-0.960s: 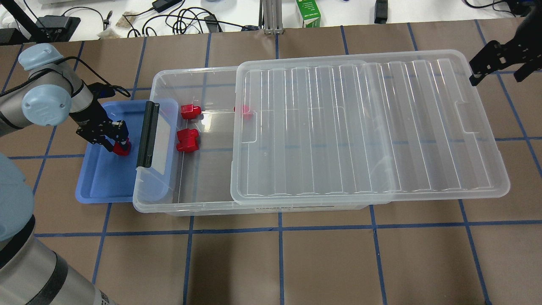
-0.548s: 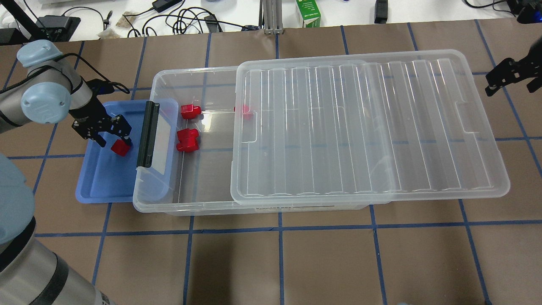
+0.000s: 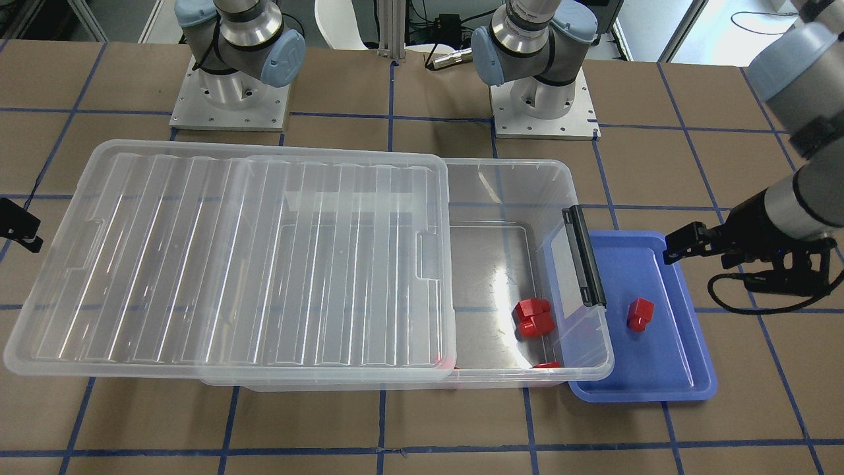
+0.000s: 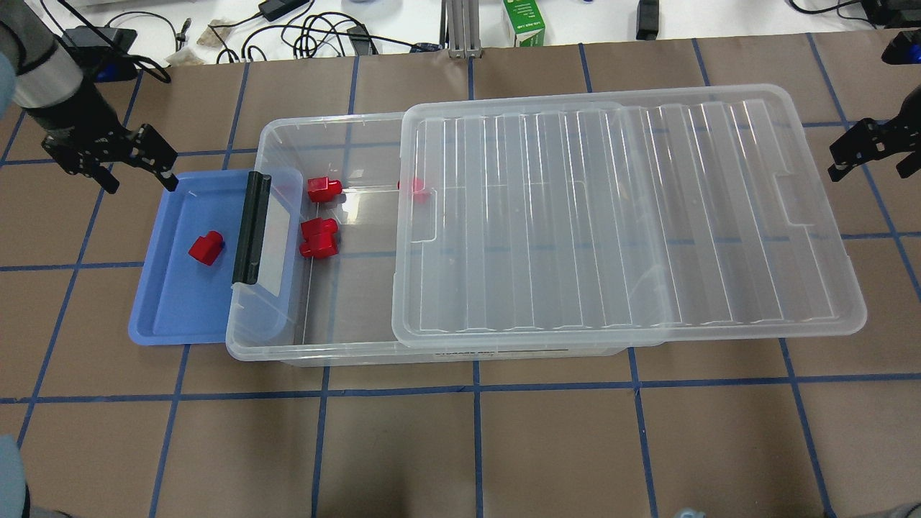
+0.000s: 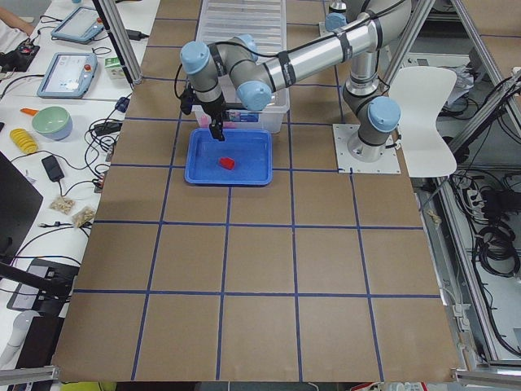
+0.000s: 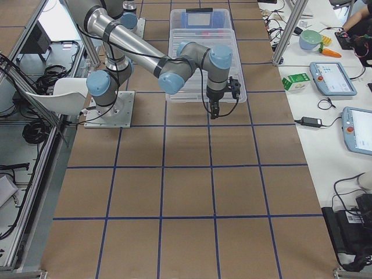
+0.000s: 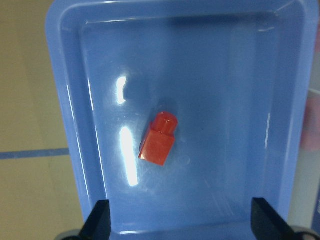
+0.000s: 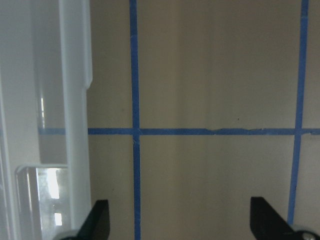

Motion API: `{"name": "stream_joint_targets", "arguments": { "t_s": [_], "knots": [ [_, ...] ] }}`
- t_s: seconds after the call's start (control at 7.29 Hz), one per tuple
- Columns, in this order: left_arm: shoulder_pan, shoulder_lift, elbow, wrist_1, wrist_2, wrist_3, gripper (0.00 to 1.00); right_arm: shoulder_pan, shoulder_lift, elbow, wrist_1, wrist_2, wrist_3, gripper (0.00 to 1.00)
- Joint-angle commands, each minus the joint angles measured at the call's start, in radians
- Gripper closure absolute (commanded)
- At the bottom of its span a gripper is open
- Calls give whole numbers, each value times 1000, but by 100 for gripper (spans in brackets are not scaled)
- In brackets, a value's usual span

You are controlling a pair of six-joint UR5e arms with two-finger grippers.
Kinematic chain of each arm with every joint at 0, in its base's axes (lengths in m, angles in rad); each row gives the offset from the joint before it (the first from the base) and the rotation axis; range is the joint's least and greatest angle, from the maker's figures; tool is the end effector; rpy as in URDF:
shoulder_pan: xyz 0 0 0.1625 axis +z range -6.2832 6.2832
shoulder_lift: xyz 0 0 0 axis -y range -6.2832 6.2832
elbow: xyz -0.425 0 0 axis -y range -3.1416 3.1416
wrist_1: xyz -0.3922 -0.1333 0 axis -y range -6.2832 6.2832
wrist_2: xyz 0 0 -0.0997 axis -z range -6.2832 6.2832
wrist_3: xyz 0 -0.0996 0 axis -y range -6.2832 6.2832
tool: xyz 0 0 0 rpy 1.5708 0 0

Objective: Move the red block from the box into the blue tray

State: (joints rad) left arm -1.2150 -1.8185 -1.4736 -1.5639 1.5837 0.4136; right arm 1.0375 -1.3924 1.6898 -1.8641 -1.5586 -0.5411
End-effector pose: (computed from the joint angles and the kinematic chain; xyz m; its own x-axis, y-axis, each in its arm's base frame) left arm 0.0770 -0.5863 0.4029 -0.9974 0.0555 0.0458 0.0613 0.9888 0.1362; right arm -0.1636 -0.5417 0.3658 -0.9999 -0.0078 -0.0126 -0.0078 1.0000 -0.0028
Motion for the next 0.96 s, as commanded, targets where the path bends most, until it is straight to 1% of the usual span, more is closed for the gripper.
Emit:
{"name": "stream_joint_targets", "arguments": {
  "t_s": [0.0,0.27,0.41,0.69,0.82],
  "knots": [
    [-98,114,64,-120,8,-85,0,-1,0,56,5,0,3,0],
    [-196,215,42,-168,-4,-221,0,7,-8,65,-3,0,18,0],
    [-236,244,36,-169,-16,-232,0,10,-11,64,-1,14,33,0],
    [-270,219,6,-160,-22,-293,0,36,-14,65,0,17,35,0],
    [-302,249,-52,-156,-19,-350,0,80,-16,65,-1,17,49,0]
  ]
}}
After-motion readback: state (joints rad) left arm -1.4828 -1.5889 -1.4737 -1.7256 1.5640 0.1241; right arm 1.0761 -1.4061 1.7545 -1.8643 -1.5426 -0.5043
